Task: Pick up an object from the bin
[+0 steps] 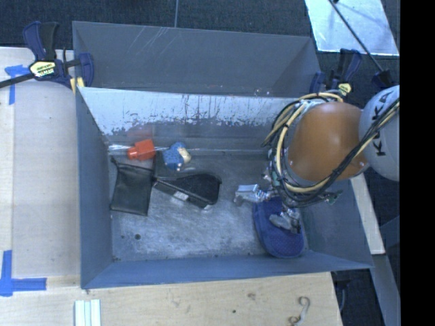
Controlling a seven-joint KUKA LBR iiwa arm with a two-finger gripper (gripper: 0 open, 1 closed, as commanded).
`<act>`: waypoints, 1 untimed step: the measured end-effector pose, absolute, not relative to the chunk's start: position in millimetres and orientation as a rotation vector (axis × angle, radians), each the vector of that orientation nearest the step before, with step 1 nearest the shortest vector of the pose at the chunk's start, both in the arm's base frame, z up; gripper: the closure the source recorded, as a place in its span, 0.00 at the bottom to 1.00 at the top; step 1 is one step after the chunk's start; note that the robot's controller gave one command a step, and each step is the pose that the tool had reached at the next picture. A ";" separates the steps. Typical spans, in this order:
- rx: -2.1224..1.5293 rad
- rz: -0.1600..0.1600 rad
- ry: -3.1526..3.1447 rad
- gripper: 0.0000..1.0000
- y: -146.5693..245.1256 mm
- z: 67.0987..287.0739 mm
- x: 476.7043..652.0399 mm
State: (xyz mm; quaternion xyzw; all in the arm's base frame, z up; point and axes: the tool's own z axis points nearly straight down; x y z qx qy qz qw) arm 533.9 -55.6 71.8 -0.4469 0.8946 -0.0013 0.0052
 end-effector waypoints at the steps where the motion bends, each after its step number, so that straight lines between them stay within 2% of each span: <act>1: -1.757 -0.003 2.592 0.00 -73.9 71.3 532.3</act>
Offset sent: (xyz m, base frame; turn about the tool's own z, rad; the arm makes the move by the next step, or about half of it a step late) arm -0.0037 -0.0197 -0.0018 -0.2655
